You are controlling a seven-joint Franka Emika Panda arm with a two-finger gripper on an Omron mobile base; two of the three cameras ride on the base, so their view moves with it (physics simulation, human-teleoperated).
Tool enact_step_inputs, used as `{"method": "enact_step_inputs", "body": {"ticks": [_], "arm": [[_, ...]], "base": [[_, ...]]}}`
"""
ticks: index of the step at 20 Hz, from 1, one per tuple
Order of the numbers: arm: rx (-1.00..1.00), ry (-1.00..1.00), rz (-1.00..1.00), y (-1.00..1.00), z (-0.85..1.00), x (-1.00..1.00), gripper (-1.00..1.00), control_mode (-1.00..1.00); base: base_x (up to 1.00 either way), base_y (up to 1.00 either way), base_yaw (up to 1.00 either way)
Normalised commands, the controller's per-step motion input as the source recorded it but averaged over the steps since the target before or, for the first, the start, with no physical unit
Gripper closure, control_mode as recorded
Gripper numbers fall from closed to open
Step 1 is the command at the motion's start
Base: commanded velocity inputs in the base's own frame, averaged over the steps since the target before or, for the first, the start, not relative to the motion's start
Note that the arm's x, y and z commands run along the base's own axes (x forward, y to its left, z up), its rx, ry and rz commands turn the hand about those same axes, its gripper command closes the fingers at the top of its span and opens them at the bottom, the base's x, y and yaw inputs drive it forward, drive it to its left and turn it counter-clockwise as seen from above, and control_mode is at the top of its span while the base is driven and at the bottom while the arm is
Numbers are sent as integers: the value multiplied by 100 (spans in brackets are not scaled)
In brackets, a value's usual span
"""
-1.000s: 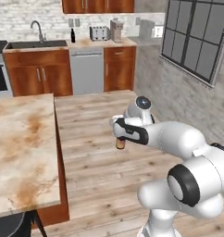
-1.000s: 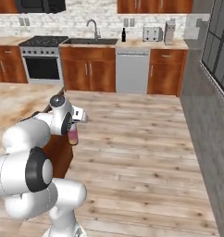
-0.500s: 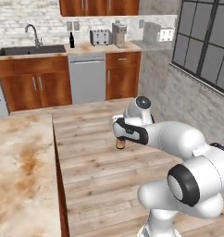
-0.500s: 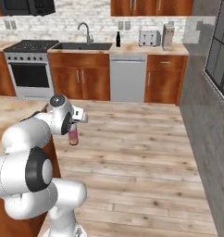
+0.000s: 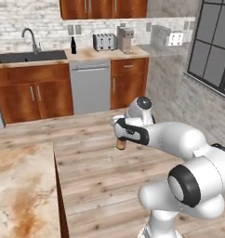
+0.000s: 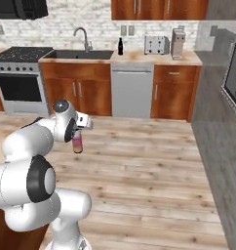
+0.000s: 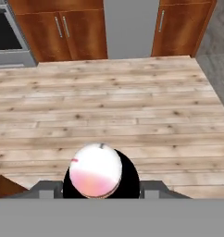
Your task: Place the large bottle from the dining counter next to the other large bottle outside the sink, and place the small bottle from the dining counter next to the other small bottle inside the sink.
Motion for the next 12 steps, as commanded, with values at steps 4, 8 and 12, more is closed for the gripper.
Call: {"method": "enact_step_inputs", "body": {"ticks": [4, 8, 12], "arm": [[0, 0, 0, 0, 0, 0, 100, 100], [0, 0, 0, 0, 0, 0, 100, 100], [0, 0, 0, 0, 0, 0, 100, 100]], "base": [[90, 6, -1], [84, 15, -2], [85, 21, -2]]}}
